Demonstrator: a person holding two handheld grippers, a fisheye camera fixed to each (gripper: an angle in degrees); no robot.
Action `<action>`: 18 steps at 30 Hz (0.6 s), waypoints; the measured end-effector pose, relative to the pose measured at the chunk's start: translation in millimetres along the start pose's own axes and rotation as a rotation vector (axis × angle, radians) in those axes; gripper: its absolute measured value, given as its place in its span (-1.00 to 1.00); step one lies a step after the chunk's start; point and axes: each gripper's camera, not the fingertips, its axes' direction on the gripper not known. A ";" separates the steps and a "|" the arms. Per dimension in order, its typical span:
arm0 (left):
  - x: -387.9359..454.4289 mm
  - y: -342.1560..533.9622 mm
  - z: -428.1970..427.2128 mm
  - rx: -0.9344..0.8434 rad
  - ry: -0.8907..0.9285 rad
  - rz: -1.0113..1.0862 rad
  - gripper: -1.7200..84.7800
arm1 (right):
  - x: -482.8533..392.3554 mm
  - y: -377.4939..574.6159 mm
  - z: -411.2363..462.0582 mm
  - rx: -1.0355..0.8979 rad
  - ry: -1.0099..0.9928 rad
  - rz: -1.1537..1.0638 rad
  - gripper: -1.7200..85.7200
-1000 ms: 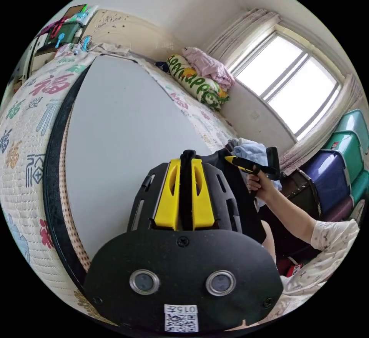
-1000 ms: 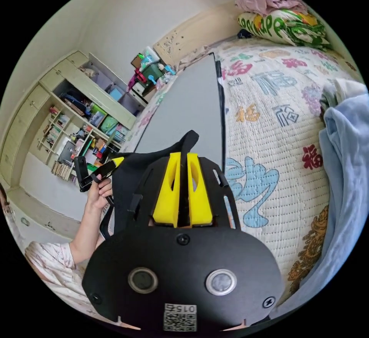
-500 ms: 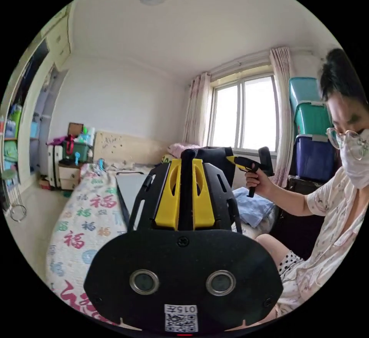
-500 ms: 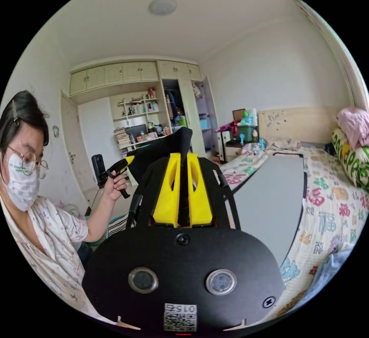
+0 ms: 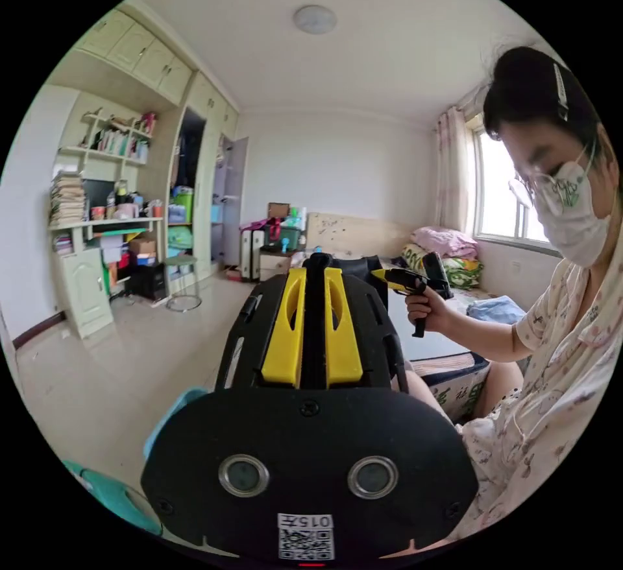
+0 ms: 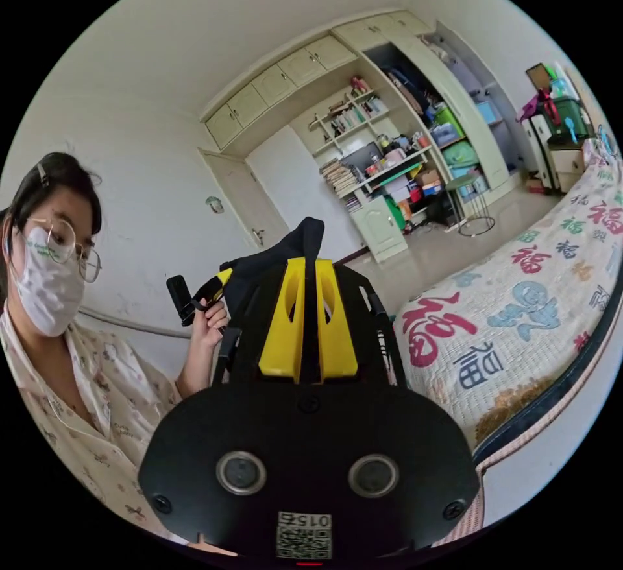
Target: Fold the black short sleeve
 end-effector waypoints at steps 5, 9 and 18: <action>-17.6 53.4 -91.5 -0.063 0.148 -0.021 -0.86 | -5.7 81.6 20.3 -0.188 -0.101 -0.139 -0.91; -33.6 73.7 -142.8 -0.045 0.343 -0.048 -0.86 | -7.8 124.1 11.0 -0.252 -0.181 -0.222 -0.90; -110.5 106.9 -169.7 0.010 0.313 -0.240 -0.85 | 28.2 179.9 102.1 -0.326 -0.165 -0.204 -0.90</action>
